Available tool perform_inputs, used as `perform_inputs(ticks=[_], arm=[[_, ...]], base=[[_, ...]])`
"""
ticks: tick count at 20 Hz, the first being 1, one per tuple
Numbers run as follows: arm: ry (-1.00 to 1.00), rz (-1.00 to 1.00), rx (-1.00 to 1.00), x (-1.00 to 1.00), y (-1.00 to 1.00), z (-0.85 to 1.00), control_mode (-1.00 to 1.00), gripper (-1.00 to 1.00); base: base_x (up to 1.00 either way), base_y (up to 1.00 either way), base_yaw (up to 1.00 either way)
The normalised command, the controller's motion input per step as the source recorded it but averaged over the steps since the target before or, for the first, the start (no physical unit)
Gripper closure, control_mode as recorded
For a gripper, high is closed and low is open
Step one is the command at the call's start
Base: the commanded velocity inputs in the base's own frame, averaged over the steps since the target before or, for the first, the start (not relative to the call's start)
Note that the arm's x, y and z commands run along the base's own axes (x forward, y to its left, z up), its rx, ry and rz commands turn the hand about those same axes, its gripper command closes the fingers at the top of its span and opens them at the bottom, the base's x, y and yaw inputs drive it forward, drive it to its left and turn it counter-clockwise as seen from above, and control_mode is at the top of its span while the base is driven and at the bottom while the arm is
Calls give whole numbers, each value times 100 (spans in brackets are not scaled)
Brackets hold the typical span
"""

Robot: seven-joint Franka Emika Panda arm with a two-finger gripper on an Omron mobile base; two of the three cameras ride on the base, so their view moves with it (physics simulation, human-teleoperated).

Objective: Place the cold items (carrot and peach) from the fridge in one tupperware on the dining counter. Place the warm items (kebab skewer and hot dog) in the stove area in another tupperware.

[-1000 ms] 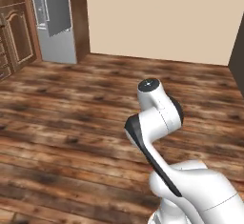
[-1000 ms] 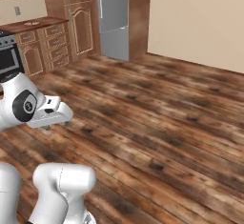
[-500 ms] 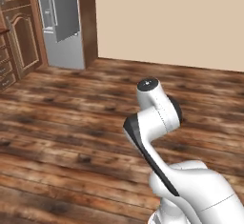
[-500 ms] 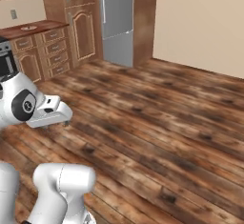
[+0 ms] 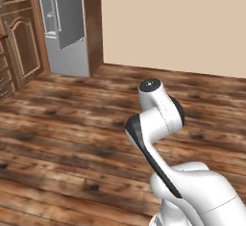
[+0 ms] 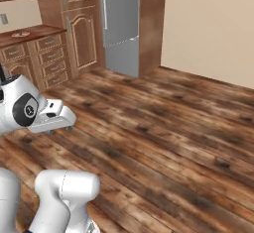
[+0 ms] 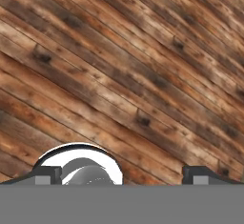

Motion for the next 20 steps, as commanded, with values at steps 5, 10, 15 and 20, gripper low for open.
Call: perform_inputs(ticks=[5, 10, 15, 20], arm=[[0, 0, 0, 0, 0, 0, 100, -100], [0, 0, 0, 0, 0, 0, 100, -100], [0, 0, 0, 0, 0, 0, 100, -100], [0, 0, 0, 0, 0, 0, 100, -100]], base=[[100, 45, 2], [100, 31, 25], [100, 24, 29], [100, 27, 24]])
